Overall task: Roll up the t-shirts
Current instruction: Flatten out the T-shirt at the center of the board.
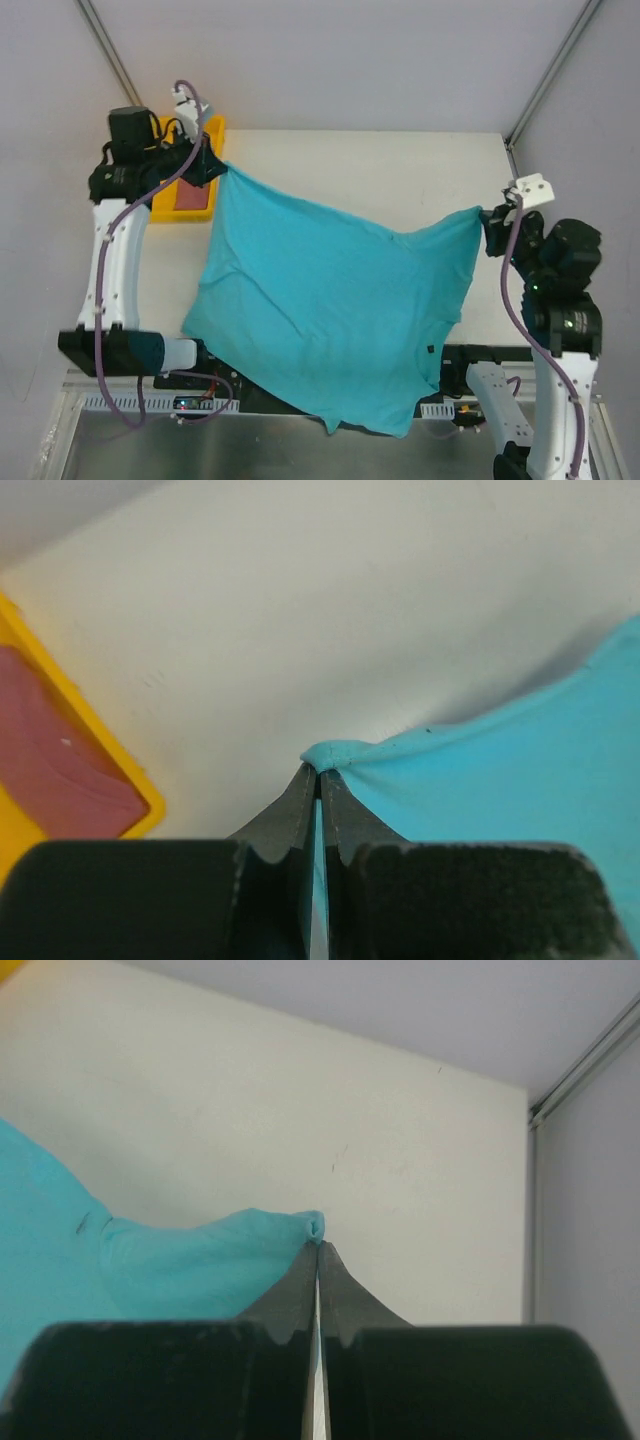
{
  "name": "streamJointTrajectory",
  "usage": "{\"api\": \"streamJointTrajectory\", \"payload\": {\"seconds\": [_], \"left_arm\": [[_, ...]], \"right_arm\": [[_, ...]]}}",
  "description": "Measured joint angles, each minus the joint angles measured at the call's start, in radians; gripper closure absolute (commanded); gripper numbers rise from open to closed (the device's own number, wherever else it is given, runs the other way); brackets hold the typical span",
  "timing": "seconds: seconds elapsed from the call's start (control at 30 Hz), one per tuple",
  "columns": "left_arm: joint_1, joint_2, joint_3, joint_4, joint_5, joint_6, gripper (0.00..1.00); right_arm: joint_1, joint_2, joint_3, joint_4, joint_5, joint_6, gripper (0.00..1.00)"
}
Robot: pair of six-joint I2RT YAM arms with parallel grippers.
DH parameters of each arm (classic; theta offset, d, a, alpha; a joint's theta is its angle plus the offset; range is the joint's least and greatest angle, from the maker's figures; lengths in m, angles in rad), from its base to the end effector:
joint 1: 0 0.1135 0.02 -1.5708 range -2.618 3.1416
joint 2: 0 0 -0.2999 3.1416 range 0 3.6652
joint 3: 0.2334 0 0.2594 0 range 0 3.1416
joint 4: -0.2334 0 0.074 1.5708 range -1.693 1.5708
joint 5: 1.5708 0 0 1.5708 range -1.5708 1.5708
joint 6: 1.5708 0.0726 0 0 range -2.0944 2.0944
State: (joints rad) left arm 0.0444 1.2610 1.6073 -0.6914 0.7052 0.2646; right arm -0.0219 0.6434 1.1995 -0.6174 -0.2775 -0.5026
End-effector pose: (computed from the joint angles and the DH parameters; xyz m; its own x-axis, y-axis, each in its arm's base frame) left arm 0.2691 -0.0352 0.4975 -0.1757 0.1915 -0.9656 0.6439 0.7643 0.0345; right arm 0.1067 0.0176 0.4688 0.0679 -0.4649 -0.8828 -0.2506 0.8485 -0.4661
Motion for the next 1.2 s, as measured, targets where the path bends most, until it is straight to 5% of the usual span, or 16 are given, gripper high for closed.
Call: {"api": "streamJointTrajectory", "payload": {"seconds": [0.17,0.27,0.5,0.77,0.93,1.2], "left_arm": [[-0.033,0.323,-0.030,0.022,-0.038,0.071,1.00],[-0.043,0.552,0.057,0.026,-0.096,0.096,1.00],[-0.054,0.882,0.347,0.021,-0.222,0.116,1.00],[-0.116,1.114,0.728,0.050,-0.324,0.121,1.00],[-0.159,1.217,0.813,0.077,-0.394,0.126,1.00],[-0.181,1.236,0.813,0.084,-0.412,0.129,1.00]], "right_arm": [[0.000,0.161,-0.247,0.177,0.010,0.005,1.00],[0.000,0.433,-0.240,0.293,0.046,0.005,0.99],[-0.014,1.044,0.075,0.377,0.129,-0.035,0.99],[-0.039,1.563,0.739,0.292,0.161,-0.087,0.99],[-0.039,1.746,0.988,0.286,0.199,-0.102,0.99],[-0.019,1.764,0.997,0.307,0.235,-0.146,0.99]]}}
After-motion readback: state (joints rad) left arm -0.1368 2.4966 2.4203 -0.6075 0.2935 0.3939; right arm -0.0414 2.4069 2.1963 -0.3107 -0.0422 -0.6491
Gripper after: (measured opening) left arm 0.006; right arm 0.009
